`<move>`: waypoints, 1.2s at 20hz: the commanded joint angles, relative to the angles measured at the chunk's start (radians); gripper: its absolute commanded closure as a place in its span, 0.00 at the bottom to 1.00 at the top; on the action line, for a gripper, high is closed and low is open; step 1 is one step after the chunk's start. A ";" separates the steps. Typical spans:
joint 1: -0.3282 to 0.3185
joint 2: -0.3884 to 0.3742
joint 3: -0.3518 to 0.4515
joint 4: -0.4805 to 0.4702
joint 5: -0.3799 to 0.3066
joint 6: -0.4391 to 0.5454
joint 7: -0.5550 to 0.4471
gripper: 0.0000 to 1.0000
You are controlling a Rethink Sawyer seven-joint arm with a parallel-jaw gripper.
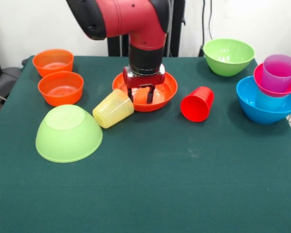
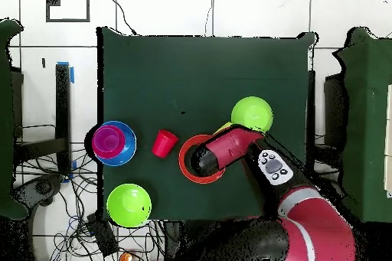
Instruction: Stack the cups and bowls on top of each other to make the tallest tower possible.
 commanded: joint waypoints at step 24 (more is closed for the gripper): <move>-0.238 0.257 0.024 -0.336 -0.116 -0.206 -0.278 0.00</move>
